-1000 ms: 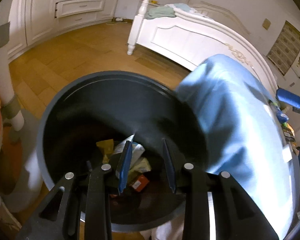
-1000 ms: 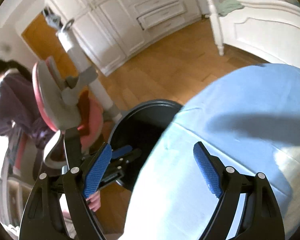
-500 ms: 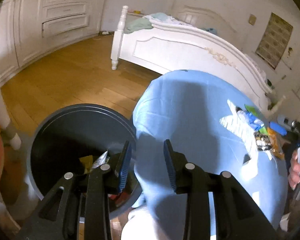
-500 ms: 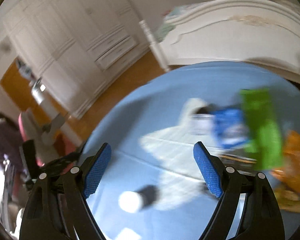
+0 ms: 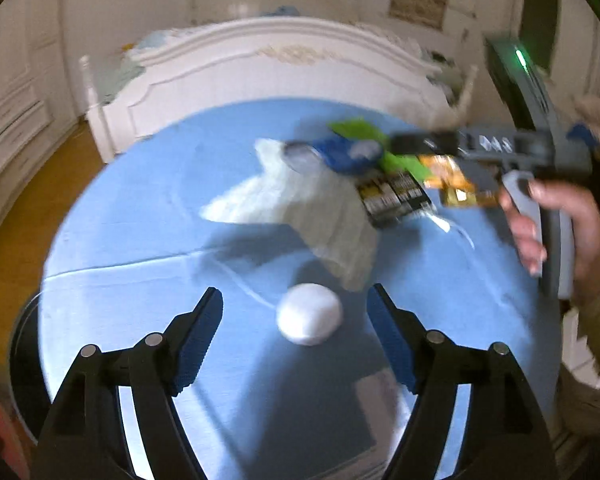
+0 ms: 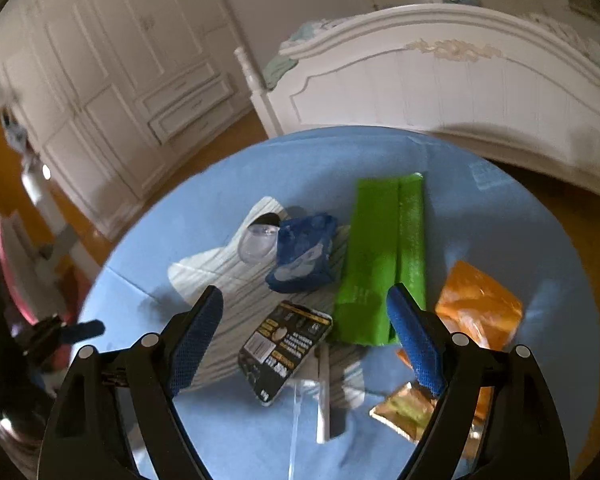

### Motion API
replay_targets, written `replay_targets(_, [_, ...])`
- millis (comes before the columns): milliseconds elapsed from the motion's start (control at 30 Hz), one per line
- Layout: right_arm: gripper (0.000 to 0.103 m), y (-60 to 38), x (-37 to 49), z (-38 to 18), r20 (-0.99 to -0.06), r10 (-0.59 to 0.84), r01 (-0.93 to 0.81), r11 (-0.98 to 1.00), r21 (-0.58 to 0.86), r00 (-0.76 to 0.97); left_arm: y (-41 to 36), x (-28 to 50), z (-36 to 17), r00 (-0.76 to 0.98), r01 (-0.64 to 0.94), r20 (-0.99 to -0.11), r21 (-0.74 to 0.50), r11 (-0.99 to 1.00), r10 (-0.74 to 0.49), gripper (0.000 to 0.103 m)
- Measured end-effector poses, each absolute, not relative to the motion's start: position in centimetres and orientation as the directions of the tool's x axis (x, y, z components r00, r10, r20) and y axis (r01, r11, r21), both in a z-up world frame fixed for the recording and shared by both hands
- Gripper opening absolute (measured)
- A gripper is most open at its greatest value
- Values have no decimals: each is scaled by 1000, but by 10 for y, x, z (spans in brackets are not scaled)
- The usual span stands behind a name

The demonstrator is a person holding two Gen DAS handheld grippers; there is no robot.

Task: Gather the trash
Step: 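Grasp the white round cap with the left gripper while the right grasps the blue wipes pack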

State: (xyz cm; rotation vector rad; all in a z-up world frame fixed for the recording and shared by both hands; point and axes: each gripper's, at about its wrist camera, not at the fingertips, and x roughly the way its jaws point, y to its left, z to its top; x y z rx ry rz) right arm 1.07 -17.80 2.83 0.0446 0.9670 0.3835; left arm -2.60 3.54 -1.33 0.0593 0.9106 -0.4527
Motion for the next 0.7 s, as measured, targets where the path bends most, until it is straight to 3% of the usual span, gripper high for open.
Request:
replay_targets(100, [83, -161, 26, 23, -816, 301, -340, 930, 137, 494, 26, -15, -24, 487, 404, -799, -153, 902, -354, 70])
replay_targets(133, [83, -155, 32, 20, -823, 287, -353, 929, 114, 491, 23, -11, -25, 475, 403, -805, -159, 901, -355, 58])
replay_targets(200, [82, -148, 36, 16, -833, 265, -363, 928, 82, 487, 22, -6, -31, 456, 398, -816, -169, 902, -355, 50])
replay_targets(267, [70, -140, 44, 8, -850, 243, -375, 925, 59, 467, 20, -5, -31, 456, 402, -817, -165, 901, -353, 49])
replay_targets(333, [68, -135, 51, 0, -866, 227, -375, 926, 50, 445, 23, -7, -32, 459, 406, -819, -151, 901, -345, 44])
replay_targets(433, [51, -132, 57, -8, -878, 207, -368, 929, 37, 432, 27, -6, -31, 463, 398, -819, -150, 905, -339, 35])
replay_targets(467, [46, -132, 59, -11, -882, 209, -363, 931, 47, 422, 30, -5, -31, 460, 393, -816, -166, 904, -350, 35])
replay_targets(700, [45, -152, 56, -5, -844, 321, -305, 931, 199, 430, 45, -6, -27, 476, 356, -788, -234, 905, -391, 35])
